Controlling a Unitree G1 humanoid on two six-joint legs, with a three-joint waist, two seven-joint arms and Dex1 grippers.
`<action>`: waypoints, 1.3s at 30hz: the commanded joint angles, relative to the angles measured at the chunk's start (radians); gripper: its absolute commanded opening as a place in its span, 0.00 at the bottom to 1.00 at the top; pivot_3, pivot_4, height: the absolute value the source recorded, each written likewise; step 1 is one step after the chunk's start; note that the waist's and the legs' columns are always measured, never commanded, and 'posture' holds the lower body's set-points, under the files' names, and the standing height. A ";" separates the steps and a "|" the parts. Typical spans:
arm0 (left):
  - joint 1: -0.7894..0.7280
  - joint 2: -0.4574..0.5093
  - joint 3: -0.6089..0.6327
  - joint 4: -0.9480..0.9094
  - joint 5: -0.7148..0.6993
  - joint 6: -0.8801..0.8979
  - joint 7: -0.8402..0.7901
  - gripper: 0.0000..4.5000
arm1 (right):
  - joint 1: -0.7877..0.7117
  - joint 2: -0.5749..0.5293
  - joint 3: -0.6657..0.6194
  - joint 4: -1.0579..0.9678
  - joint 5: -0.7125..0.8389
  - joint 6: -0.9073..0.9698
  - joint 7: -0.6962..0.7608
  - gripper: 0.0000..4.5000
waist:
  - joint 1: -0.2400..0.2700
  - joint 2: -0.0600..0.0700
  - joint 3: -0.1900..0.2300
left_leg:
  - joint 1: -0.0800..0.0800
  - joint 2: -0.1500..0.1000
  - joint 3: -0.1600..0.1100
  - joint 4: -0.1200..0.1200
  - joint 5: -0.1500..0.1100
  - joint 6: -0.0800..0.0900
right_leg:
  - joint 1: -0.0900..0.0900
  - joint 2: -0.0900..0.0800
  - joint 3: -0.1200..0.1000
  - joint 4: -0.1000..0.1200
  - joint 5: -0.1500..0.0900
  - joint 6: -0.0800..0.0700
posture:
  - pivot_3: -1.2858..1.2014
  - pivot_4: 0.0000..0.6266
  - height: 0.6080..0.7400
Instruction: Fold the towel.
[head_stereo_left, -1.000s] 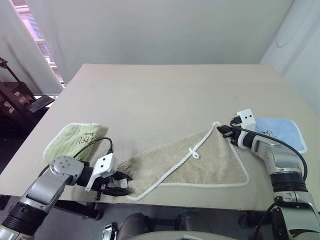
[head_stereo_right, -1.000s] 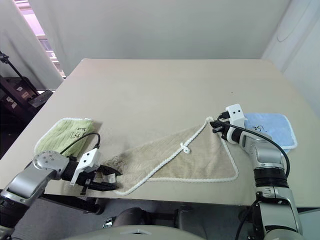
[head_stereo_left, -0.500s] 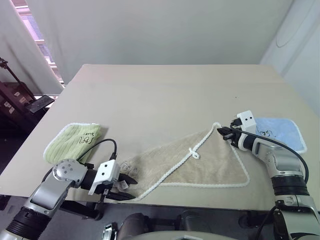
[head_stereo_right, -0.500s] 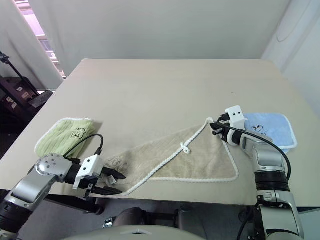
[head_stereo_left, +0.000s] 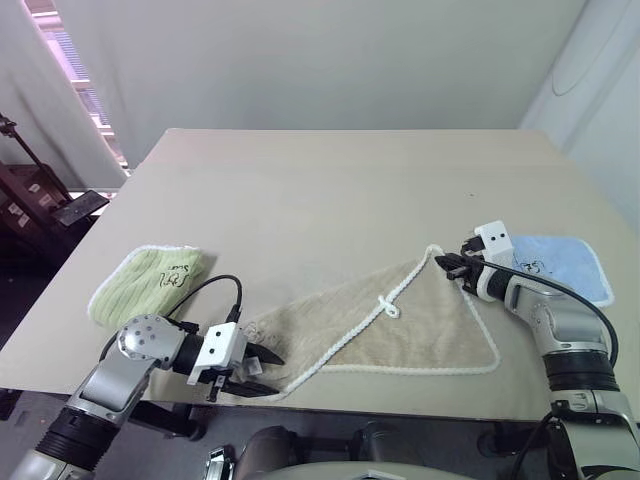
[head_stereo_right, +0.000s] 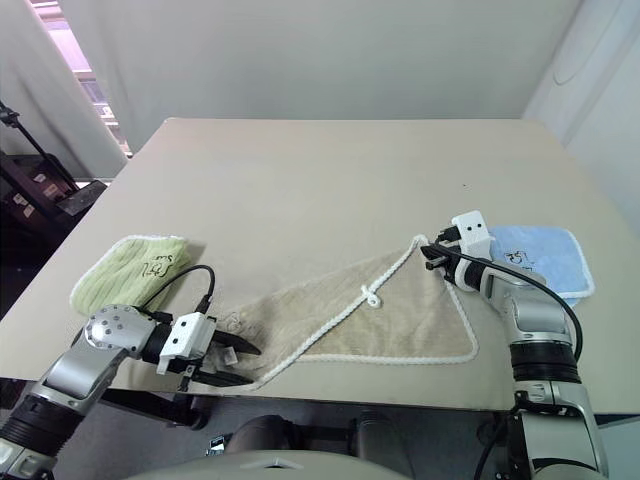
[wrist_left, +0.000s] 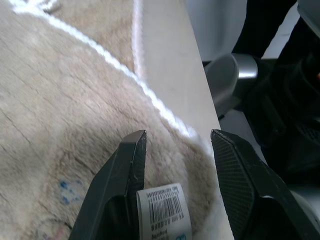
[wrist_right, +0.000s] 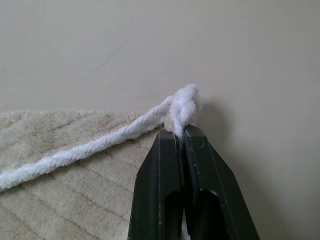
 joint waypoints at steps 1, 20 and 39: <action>0.000 0.013 0.032 -0.041 -0.029 -0.016 -0.008 0.48 | -0.001 -0.013 -0.024 -0.049 0.015 -0.002 0.000 0.00 | 0.000 0.000 0.000 | 0.000 0.000 0.000 0.000 0.000 0.000 | 0.000 0.000 0.000 0.000 0.000 0.000 | 0.52 0.00 0.88; -0.091 -0.040 -0.068 0.314 0.113 -0.257 -0.102 0.48 | 0.005 -0.014 -0.029 -0.062 0.021 0.018 -0.011 0.00 | 0.003 0.001 -0.001 | 0.003 0.000 0.001 0.003 0.000 0.000 | 0.002 0.000 0.001 0.004 0.000 0.000 | 0.52 0.00 0.88; -0.069 0.006 -0.107 -0.046 0.125 0.009 -0.040 0.02 | -0.010 -0.007 -0.030 -0.055 0.024 0.020 -0.021 0.00 | -0.001 0.001 -0.002 | 0.004 0.001 0.006 0.002 0.002 0.005 | 0.003 -0.003 0.002 0.004 0.000 0.000 | 0.52 0.00 0.88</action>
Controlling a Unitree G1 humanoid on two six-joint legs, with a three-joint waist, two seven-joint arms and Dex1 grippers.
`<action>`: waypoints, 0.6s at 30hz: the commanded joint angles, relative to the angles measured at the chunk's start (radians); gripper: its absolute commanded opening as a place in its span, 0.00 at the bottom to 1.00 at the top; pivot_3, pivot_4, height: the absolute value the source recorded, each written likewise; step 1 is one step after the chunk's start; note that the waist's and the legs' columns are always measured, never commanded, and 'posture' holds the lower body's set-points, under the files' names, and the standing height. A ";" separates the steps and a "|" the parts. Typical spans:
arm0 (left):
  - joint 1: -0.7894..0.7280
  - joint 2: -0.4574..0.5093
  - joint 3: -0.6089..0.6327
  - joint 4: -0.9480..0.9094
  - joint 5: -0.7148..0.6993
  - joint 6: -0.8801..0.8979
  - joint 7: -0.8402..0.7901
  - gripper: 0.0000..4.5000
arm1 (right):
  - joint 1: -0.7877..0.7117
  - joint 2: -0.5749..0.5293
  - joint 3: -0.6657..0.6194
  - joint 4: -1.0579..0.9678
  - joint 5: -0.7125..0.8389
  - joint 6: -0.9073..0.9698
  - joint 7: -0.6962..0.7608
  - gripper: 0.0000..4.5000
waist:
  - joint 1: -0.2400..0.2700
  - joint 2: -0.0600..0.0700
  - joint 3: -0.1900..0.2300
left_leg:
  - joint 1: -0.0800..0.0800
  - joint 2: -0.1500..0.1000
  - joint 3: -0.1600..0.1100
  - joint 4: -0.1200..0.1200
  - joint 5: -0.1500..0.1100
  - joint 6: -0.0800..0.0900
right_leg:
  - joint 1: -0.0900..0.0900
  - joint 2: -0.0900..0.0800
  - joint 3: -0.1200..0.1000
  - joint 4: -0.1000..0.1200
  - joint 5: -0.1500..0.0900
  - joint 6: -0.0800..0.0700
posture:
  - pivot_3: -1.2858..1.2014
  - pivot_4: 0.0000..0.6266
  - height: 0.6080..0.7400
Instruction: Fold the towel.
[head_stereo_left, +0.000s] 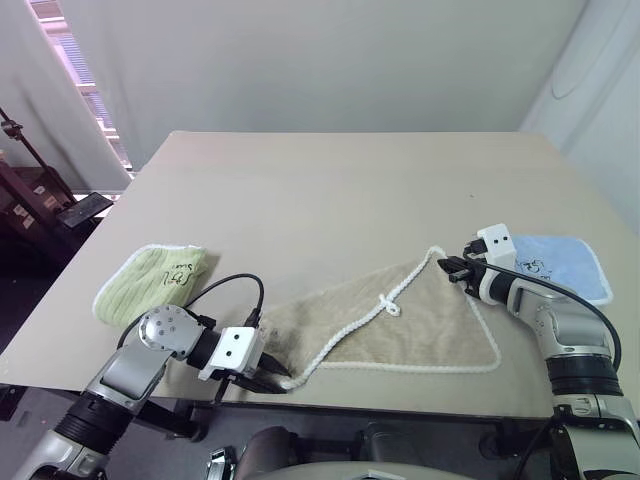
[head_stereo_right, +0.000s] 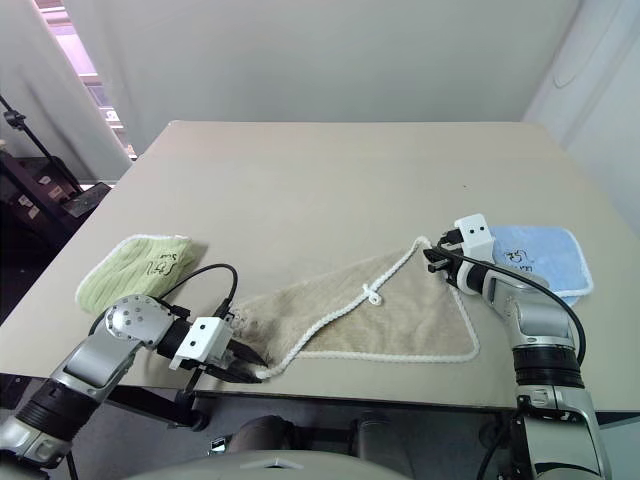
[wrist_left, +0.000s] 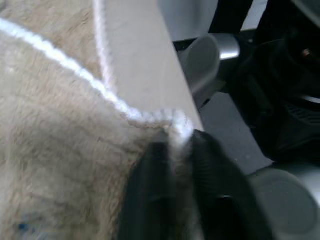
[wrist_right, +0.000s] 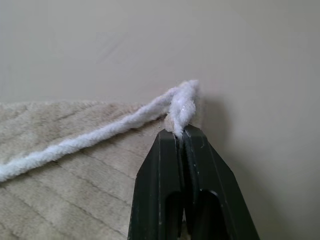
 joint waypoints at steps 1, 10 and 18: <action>0.008 0.002 -0.013 -0.020 0.008 -0.006 0.018 0.02 | -0.029 -0.005 -0.023 -0.030 0.015 -0.006 -0.005 0.00 | 0.001 0.000 0.000 | 0.000 0.000 0.000 0.000 0.000 0.000 | 0.000 0.000 0.000 0.000 0.000 0.000 | 0.52 0.00 0.88; 0.002 -0.003 0.032 0.076 -0.003 0.031 0.097 0.02 | -0.025 -0.006 -0.038 -0.046 0.031 -0.003 -0.007 0.00 | 0.002 0.000 0.000 | 0.001 0.000 0.000 0.001 0.000 0.000 | 0.001 0.000 0.000 0.000 0.000 0.000 | 0.52 0.00 0.88; -0.191 0.025 0.342 0.169 -0.291 0.350 0.182 0.02 | -0.070 0.002 -0.093 -0.070 0.091 0.001 -0.023 0.00 | 0.002 -0.003 0.002 | 0.001 0.000 0.000 0.002 0.000 0.000 | 0.000 0.000 0.000 0.004 0.000 0.000 | 0.52 0.00 0.88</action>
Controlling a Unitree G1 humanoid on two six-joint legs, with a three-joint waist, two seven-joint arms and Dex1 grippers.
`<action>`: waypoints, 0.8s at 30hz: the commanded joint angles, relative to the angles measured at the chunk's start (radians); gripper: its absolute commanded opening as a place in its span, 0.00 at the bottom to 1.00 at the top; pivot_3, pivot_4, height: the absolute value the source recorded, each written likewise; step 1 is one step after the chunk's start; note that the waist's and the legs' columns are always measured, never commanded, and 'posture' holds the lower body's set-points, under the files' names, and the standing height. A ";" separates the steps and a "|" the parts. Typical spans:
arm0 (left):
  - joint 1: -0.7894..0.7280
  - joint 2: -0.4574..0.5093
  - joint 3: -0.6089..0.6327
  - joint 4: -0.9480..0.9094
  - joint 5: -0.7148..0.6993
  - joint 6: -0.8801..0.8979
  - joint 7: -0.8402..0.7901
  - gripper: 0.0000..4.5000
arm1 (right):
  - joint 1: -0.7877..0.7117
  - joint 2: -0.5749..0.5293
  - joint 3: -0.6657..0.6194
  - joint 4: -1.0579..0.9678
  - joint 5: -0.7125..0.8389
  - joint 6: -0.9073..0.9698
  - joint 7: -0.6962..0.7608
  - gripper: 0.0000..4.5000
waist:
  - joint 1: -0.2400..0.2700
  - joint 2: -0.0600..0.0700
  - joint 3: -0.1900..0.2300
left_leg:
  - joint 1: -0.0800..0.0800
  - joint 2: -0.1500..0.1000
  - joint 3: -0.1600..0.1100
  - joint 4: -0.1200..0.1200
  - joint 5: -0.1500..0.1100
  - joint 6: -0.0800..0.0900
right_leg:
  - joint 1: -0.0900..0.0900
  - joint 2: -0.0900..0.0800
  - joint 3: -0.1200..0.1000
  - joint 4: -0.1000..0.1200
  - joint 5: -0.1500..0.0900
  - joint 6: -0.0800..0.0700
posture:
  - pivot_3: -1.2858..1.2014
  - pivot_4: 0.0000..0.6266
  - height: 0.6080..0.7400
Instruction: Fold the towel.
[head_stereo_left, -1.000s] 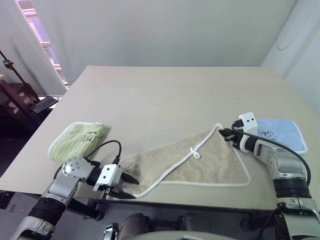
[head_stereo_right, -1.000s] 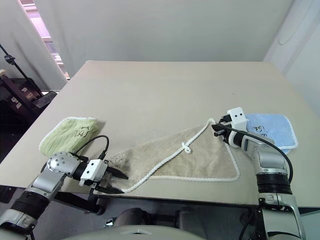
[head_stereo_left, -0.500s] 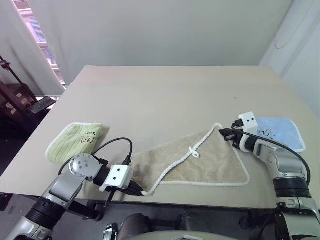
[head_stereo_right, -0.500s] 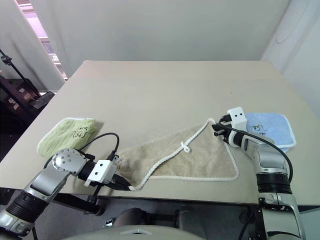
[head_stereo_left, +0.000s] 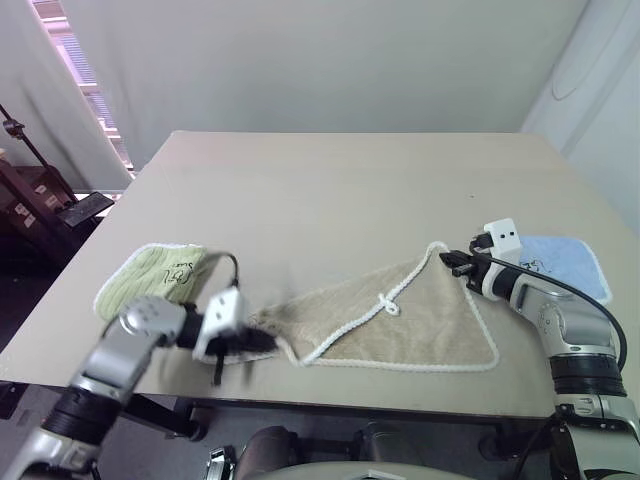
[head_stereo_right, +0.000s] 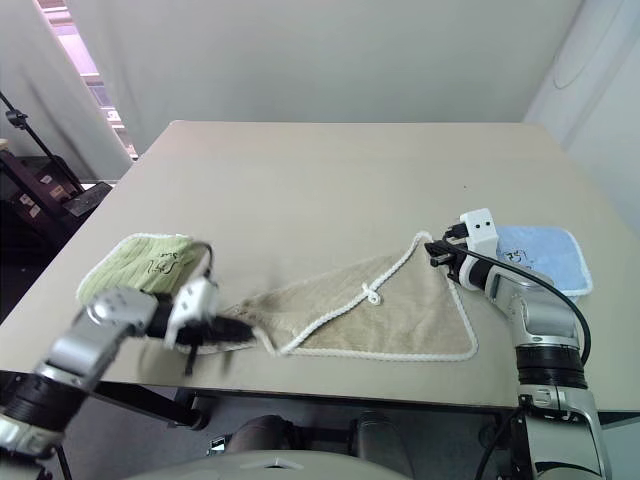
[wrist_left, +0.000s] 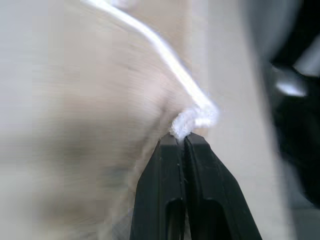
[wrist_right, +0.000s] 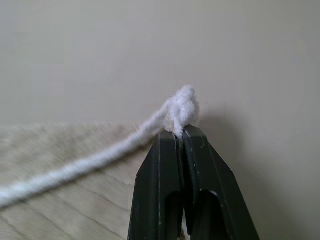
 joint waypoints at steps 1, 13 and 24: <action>-0.105 0.018 0.162 0.110 -0.112 0.091 0.033 0.02 | -0.070 0.001 -0.062 -0.026 0.037 -0.017 -0.024 0.00 | -0.002 0.000 0.000 | 0.000 0.000 0.000 0.000 0.000 0.000 | 0.000 0.000 0.000 0.000 0.000 0.000 | 0.52 0.00 0.88; -0.506 -0.149 0.253 0.543 -0.007 0.015 0.369 0.02 | -0.308 0.013 -0.090 0.264 -0.012 -0.172 -0.130 0.00 | 0.001 -0.004 0.002 | 0.000 -0.001 0.001 0.001 0.001 -0.001 | 0.000 0.000 0.000 0.001 0.000 0.003 | 0.52 0.00 0.88; -0.961 -0.299 0.298 1.203 0.144 -0.392 0.679 0.02 | -0.725 0.005 -0.081 0.843 -0.131 -0.592 -0.257 0.00 | -0.026 -0.007 0.003 | -0.008 -0.001 0.003 0.001 0.004 -0.006 | -0.008 0.001 0.001 0.003 0.001 0.004 | 0.52 0.00 0.88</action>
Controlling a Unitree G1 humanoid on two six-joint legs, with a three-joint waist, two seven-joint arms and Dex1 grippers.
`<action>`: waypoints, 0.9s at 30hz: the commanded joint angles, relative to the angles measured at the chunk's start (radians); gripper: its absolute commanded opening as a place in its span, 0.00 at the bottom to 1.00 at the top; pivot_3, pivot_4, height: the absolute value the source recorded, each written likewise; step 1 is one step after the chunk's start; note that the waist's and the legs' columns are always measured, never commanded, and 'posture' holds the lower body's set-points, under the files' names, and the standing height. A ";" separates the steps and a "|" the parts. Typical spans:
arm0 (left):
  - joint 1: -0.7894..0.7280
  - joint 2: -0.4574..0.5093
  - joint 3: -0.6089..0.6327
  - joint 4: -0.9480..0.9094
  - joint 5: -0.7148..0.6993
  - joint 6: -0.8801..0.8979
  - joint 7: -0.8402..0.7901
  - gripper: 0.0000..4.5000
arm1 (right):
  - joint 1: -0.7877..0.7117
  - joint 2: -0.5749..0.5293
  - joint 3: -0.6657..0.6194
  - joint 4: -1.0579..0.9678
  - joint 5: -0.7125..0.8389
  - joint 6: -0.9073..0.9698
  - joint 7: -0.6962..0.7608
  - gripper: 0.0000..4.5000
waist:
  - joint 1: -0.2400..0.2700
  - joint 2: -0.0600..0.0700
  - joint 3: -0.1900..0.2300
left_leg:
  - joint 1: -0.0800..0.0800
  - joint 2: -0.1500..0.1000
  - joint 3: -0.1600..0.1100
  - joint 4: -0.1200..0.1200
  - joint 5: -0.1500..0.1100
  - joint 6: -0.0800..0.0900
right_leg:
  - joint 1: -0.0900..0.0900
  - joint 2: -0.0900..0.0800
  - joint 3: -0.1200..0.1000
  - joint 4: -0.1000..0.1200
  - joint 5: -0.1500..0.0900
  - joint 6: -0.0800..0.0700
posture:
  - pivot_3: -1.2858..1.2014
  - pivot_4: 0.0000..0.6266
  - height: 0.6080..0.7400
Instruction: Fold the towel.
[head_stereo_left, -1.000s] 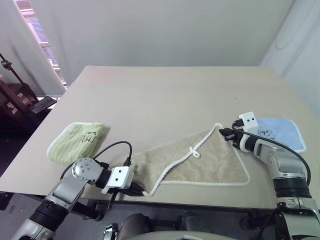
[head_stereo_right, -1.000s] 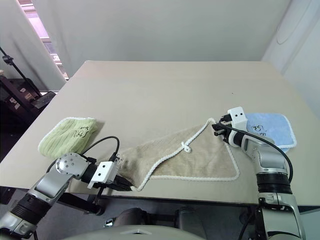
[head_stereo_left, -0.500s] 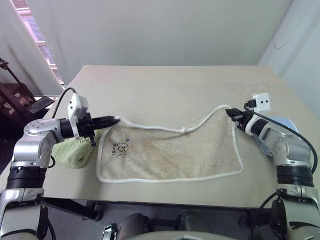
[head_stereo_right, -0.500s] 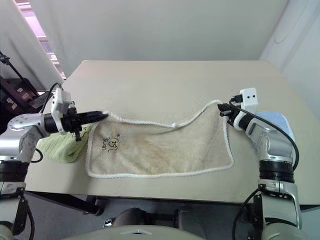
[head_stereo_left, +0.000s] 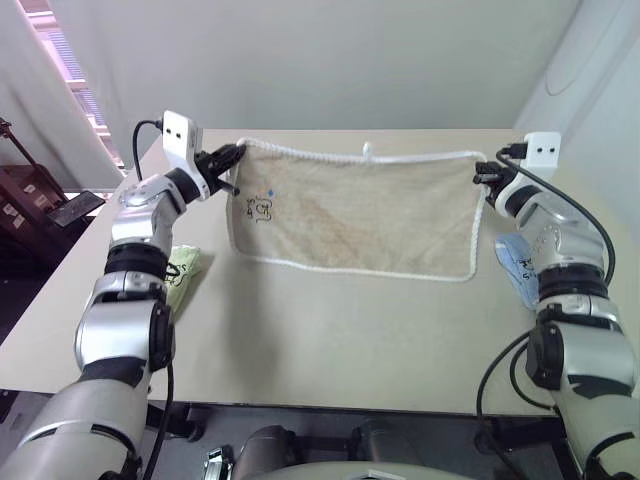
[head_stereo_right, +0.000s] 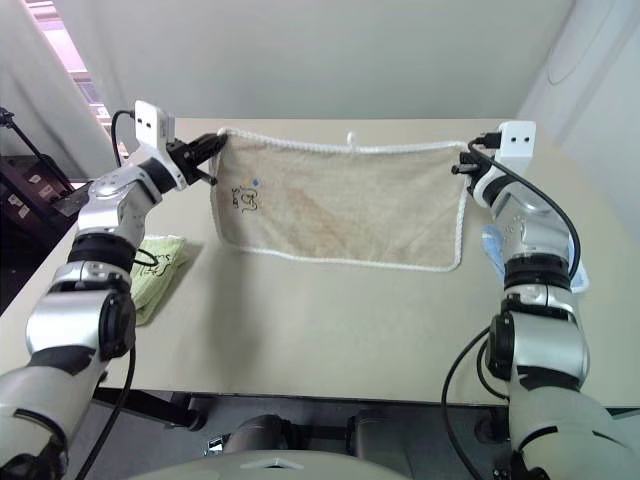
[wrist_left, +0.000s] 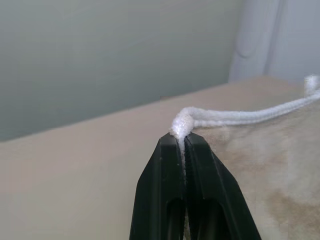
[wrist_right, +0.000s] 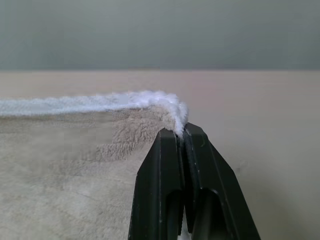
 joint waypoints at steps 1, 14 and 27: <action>-0.112 0.003 0.054 0.105 0.021 -0.135 0.102 0.02 | -0.141 -0.015 -0.013 0.117 -0.026 -0.155 -0.004 0.00 | -0.005 0.000 0.000 | -0.003 0.000 0.000 0.000 0.000 -0.001 | -0.003 0.000 0.000 0.000 0.000 0.000 | 0.52 0.00 0.88; 0.245 0.046 0.066 -0.259 -0.073 -0.114 -0.408 0.02 | 0.289 -0.044 -0.044 -0.406 0.166 0.033 0.392 0.00 | -0.026 0.000 0.000 | -0.007 0.000 0.002 0.001 0.001 -0.002 | -0.009 0.000 0.001 0.003 0.000 0.002 | 0.52 0.00 0.88; 0.744 0.183 0.073 -1.000 -0.243 0.293 -0.485 0.02 | 0.743 -0.142 -0.167 -0.966 0.460 0.479 0.473 0.00 | -0.024 -0.001 0.000 | 0.010 0.002 0.000 0.002 -0.002 0.001 | 0.008 -0.001 0.001 0.005 0.001 -0.002 | 0.52 0.00 0.88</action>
